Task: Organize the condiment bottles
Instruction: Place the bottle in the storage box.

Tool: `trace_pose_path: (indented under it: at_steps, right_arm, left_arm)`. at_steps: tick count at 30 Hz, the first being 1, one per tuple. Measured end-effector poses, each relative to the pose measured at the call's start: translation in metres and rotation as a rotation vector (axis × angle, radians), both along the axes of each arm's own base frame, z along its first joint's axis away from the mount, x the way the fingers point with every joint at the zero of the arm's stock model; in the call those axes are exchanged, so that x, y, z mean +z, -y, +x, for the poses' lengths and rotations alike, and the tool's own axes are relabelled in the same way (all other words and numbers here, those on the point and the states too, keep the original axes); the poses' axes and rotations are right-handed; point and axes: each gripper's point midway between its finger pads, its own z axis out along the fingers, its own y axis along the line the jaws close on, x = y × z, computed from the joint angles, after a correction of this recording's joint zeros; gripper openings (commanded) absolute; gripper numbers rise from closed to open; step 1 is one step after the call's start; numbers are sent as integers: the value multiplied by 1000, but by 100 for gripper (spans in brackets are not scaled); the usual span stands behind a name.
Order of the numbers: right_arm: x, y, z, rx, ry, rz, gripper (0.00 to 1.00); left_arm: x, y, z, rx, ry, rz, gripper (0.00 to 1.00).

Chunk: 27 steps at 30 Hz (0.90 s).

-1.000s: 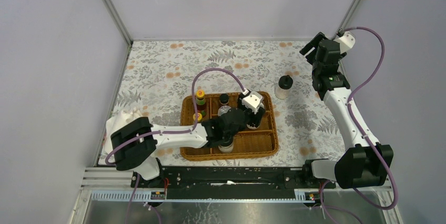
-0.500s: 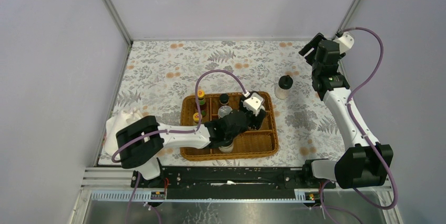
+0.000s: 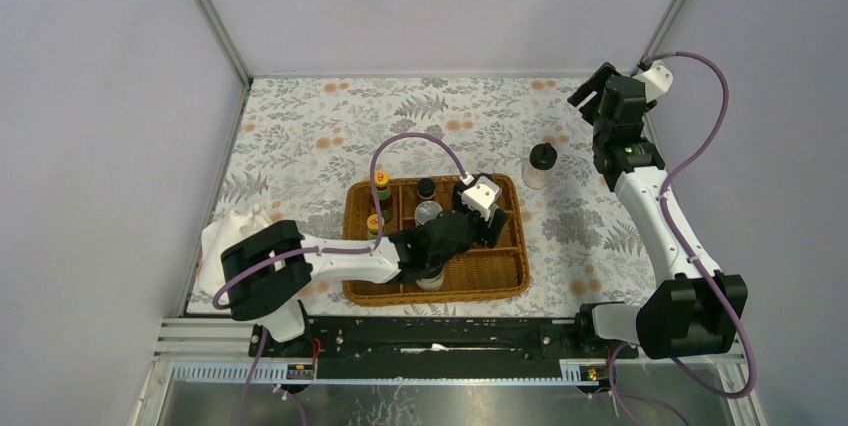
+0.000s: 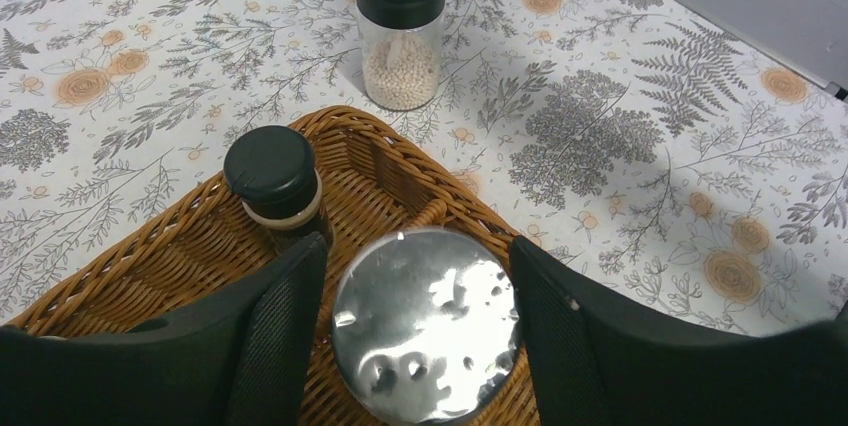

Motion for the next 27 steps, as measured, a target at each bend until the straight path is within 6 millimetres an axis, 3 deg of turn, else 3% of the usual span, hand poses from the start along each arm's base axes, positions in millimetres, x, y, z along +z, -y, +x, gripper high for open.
trace_pose_path:
  at_steps: [8,14,18,24,27]
  right_arm:
    - [-3,0,1,2,-8,0,86]
    - [-10,-5,8,24,-59,3,91]
    - [-9,-10,18,42,-91,5,91]
    - [-23,-20,15,67,-177,-21,91]
    - [-37,-28,10,90,-236,-48,91]
  left_arm:
    - [3,-1,0,15,7,-4,80]
    - [20,-3,1,26,36,-16,81]
    - [57,3,7,34,86,-45,85]
    - [147,14,14,42,165,-122,87]
    - [176,13,13,44,181,-152,88]
